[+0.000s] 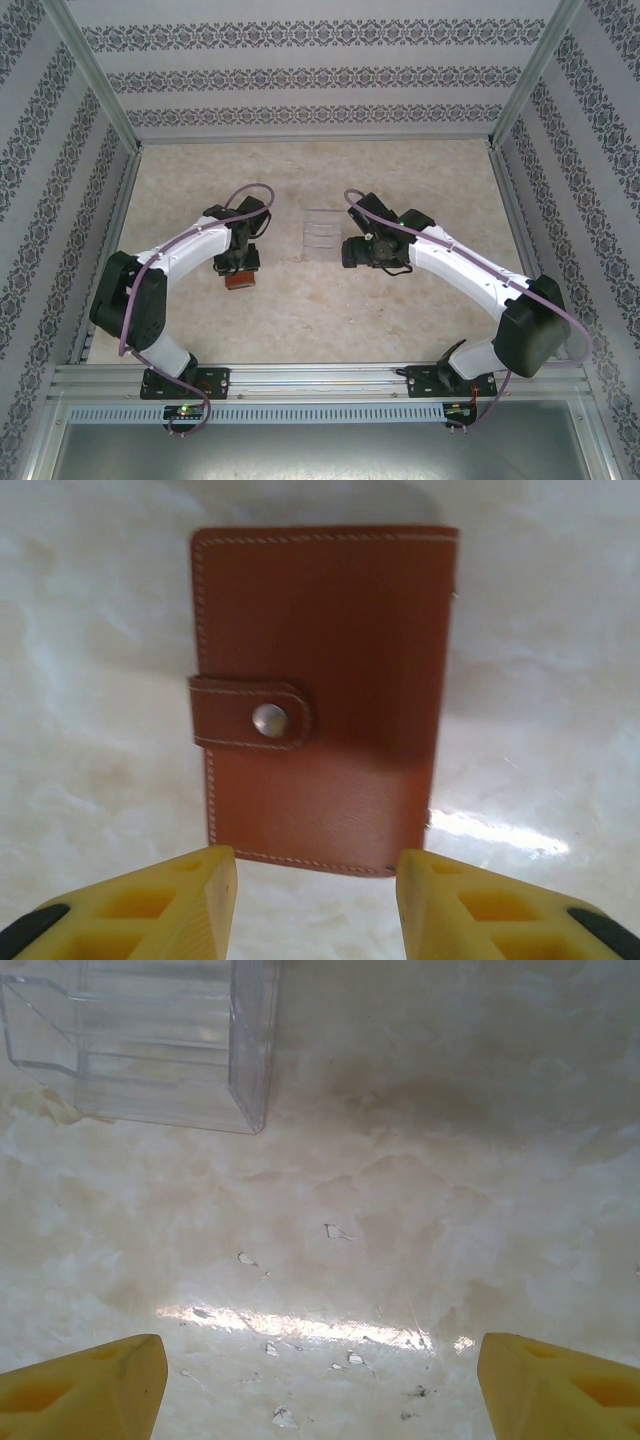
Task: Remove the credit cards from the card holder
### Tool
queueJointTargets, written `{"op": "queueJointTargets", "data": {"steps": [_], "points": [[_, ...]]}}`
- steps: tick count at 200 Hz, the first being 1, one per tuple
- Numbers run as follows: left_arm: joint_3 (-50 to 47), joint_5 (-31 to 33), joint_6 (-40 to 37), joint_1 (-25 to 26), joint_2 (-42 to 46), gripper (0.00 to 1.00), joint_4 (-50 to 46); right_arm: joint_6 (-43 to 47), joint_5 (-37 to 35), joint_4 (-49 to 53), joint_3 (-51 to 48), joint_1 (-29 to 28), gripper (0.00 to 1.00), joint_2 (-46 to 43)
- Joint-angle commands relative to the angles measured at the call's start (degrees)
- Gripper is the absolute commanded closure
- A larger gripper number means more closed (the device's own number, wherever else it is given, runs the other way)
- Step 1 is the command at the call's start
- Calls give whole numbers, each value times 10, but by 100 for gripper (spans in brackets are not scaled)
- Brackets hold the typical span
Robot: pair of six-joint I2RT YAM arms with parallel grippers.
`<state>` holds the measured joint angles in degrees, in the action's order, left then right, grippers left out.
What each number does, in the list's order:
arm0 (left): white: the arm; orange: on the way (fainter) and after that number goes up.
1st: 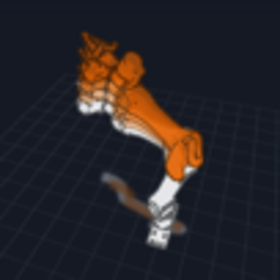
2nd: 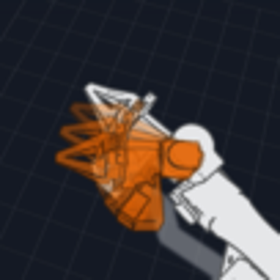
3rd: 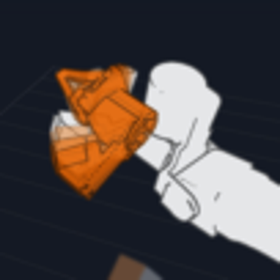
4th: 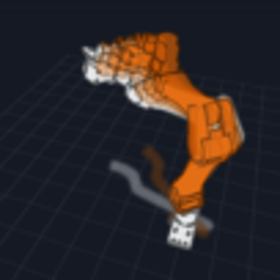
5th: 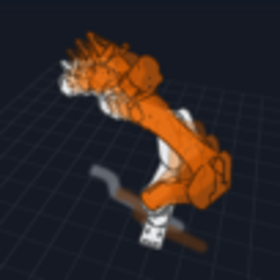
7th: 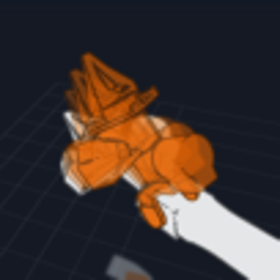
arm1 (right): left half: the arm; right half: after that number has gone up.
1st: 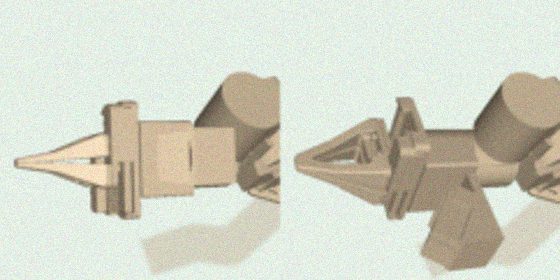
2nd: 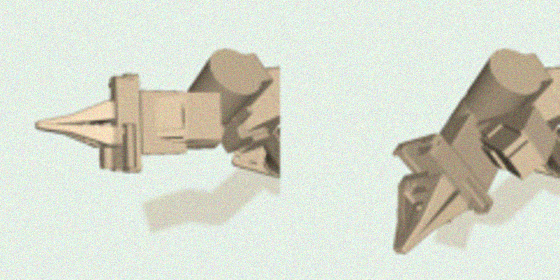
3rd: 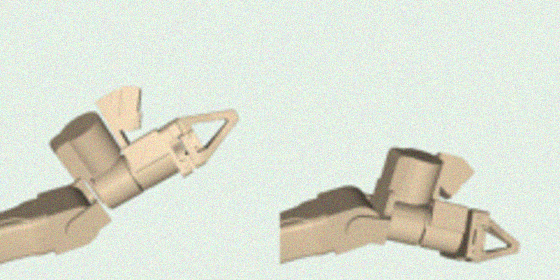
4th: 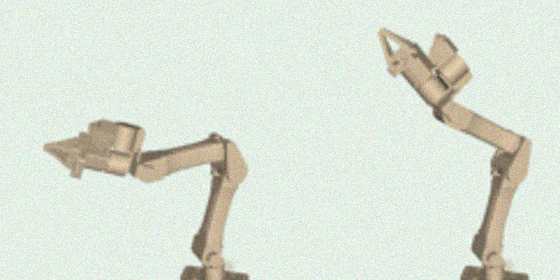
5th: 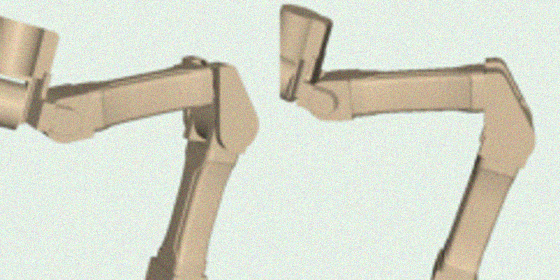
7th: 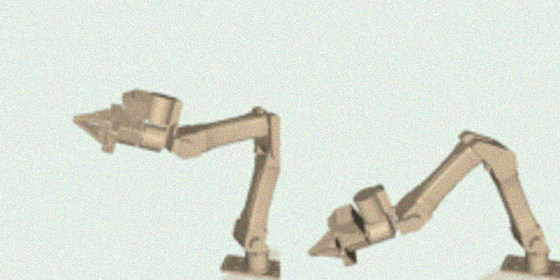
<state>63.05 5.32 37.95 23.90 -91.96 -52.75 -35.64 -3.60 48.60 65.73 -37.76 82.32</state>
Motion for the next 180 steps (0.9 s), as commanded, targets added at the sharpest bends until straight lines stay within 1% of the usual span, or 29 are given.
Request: {"op": "queueJointTargets", "data": {"steps": [1,14,23,44,57,66,81,115,150,180], "points": [[-14,13,-26,-24,3,54,7,7,-12,16,18,-7,19,6],[-16,5,-31,-40,-2,51,14,7,-12,17,21,-7,19,8],[-16,-4,-34,-47,-6,42,20,8,-11,18,21,-7,19,9],[-11,-29,-44,-51,-17,16,34,9,-12,19,23,-7,19,11],[-7,-35,-47,-51,-29,8,38,10,-13,20,24,-7,18,13],[-6,-38,-50,-52,-37,4,42,10,-13,22,25,-7,18,14],[-8,-46,-53,-57,-50,2,51,9,-13,22,25,-7,18,14],[-6,-63,-64,-68,-75,2,65,10,-16,26,25,-7,18,15],[-5,-76,-75,-73,-90,5,73,10,-21,30,24,-7,18,14],[-9,-85,-78,-75,-88,11,76,10,-21,33,24,-7,18,11]]}}
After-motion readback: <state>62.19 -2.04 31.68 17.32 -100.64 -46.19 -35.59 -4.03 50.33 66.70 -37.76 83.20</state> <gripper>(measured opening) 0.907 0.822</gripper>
